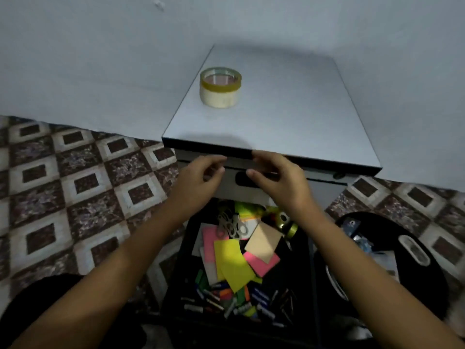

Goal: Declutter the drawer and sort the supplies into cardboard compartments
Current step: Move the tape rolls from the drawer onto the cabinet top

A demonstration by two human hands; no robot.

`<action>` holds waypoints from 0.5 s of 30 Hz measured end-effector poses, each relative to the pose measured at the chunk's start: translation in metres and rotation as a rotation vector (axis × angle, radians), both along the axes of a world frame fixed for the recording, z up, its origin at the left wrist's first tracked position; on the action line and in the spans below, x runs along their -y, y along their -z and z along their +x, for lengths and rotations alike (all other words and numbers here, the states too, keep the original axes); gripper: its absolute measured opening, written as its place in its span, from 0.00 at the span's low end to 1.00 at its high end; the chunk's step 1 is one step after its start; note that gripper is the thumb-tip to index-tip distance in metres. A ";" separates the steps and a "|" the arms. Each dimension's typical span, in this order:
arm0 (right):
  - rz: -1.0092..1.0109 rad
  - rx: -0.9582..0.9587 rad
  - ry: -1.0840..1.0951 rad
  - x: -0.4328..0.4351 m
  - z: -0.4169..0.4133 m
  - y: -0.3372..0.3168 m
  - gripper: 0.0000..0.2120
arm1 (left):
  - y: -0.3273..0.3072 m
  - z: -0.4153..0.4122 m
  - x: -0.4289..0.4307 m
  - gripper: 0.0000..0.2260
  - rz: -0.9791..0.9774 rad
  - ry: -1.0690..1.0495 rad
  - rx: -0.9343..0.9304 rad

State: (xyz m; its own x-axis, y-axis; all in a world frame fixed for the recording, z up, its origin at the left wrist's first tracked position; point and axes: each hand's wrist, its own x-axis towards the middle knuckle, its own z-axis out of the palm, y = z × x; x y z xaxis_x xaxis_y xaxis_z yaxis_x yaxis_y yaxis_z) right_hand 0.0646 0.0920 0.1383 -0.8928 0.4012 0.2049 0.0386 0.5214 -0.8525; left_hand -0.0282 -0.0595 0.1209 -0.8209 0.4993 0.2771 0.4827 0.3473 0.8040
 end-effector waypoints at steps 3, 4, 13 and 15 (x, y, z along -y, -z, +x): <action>0.004 0.138 0.000 0.009 0.030 0.050 0.17 | 0.049 0.023 0.010 0.12 -0.137 0.053 0.121; 0.002 0.196 0.012 0.012 0.039 0.069 0.16 | 0.066 0.029 0.013 0.12 -0.192 0.072 0.179; -0.052 0.613 0.020 0.043 0.115 0.210 0.17 | 0.181 0.067 0.048 0.12 -0.614 0.226 0.453; 0.002 0.656 -0.011 0.047 0.124 0.226 0.19 | 0.193 0.072 0.054 0.13 -0.678 0.265 0.456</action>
State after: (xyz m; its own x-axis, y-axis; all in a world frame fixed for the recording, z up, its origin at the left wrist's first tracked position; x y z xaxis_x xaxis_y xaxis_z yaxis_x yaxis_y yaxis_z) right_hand 0.1883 0.0449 -0.0878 -0.8368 0.3914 -0.3829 0.5449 0.5261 -0.6529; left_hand 0.0441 -0.1134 -0.0724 -0.6122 0.6286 -0.4797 0.2956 0.7446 0.5985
